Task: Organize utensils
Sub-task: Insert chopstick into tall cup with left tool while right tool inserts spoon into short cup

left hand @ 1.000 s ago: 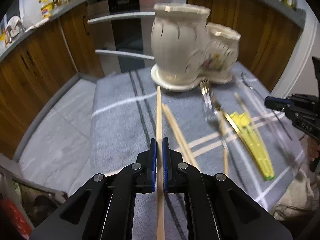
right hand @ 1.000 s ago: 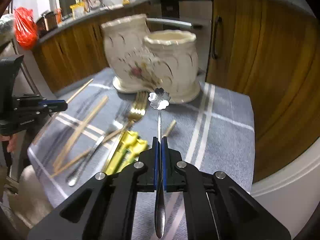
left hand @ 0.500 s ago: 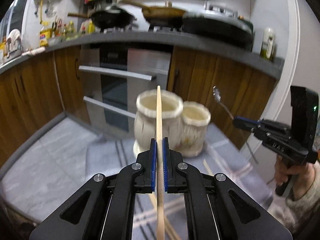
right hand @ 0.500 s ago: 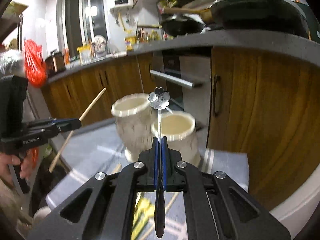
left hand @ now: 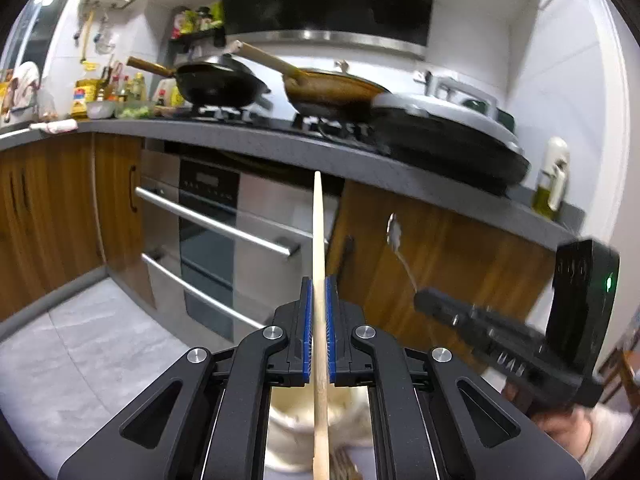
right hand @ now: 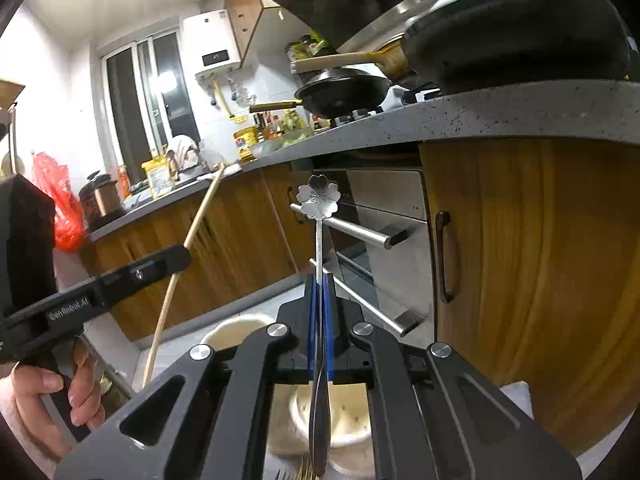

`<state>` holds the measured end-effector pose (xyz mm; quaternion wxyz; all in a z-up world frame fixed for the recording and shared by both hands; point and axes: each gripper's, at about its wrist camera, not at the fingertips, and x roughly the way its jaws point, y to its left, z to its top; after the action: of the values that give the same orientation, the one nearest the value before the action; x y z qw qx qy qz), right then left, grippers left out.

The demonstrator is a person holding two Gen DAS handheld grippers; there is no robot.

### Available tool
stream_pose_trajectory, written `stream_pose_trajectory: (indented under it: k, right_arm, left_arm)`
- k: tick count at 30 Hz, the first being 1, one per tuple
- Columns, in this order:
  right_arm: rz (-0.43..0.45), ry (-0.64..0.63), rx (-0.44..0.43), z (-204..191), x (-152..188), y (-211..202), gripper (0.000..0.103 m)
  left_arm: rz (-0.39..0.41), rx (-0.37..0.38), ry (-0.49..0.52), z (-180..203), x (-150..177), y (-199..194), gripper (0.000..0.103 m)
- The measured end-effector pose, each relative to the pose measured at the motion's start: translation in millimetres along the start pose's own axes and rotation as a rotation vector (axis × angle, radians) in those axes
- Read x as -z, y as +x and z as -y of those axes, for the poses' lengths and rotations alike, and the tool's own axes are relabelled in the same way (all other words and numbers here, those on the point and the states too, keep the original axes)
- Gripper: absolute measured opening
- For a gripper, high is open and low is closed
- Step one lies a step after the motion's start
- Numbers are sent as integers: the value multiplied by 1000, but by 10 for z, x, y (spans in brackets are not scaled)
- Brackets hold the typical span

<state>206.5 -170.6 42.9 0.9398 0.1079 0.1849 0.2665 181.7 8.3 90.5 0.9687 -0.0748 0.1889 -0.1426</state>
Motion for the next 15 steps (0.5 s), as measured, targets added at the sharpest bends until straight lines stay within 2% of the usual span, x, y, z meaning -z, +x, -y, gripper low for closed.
stream_pose_trajectory:
  k: [3,7,12,15]
  right_arm:
    - [45,35,24,87,-9,126,3]
    - [90,86,54,208,25,221,3]
    - [78,105,79,292,167,356,3]
    - [65,85,92,286,258,376,3]
  left_arm:
    - [19,0,-26,-53,-52,153,6]
    - [55,-40,-34,-65,-42,321,6]
    - [112,-101,-48,-131,45,422,6]
    - [132,-121,-24,-119,119,436,6]
